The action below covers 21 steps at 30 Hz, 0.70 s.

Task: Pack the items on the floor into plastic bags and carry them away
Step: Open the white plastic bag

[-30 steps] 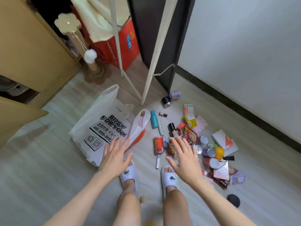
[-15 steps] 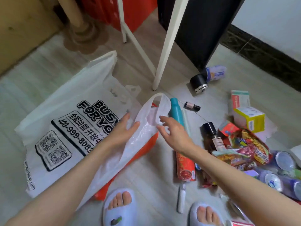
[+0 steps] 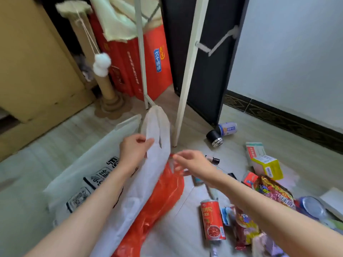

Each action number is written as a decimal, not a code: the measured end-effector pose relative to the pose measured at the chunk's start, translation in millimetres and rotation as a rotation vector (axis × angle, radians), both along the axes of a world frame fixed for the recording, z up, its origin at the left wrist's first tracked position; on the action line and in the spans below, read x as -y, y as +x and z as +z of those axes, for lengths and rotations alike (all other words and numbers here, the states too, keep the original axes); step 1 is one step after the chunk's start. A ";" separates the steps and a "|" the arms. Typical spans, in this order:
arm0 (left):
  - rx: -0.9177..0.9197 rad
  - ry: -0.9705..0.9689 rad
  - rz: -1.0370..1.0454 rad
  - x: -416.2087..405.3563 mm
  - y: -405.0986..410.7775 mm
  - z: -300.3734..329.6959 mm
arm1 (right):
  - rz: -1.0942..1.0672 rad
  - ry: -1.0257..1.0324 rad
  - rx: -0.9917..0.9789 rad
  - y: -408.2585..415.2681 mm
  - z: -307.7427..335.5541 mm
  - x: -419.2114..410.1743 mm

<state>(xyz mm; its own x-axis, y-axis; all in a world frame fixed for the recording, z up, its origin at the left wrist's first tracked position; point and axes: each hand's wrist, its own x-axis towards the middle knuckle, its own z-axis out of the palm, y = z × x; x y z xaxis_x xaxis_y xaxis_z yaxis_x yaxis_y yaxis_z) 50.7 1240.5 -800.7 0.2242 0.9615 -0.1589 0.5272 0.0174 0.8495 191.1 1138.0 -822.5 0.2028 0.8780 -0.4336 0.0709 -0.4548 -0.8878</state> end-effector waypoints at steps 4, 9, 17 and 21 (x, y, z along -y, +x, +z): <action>0.333 0.011 0.129 11.9 -0.8 101.8 | 0.037 0.177 0.261 -12.3 91.1 13.2; 0.595 0.032 0.094 51.4 -1.6 199.1 | 0.020 0.305 0.527 -37.4 161.6 35.4; 0.183 0.894 -0.123 112.0 -20.2 267.8 | -0.444 0.642 0.515 -22.2 226.8 76.4; -0.422 1.429 -0.495 95.6 -8.9 258.0 | -0.094 0.611 0.554 17.3 247.8 91.0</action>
<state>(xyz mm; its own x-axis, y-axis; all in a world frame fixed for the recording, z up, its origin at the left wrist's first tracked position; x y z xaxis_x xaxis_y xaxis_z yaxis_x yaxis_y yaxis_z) 41.8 1144.9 -542.7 0.7269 0.2123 0.6531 0.4315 -0.8810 -0.1938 208.4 1047.0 -574.7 0.3308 0.8954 0.2979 0.5561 0.0701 -0.8282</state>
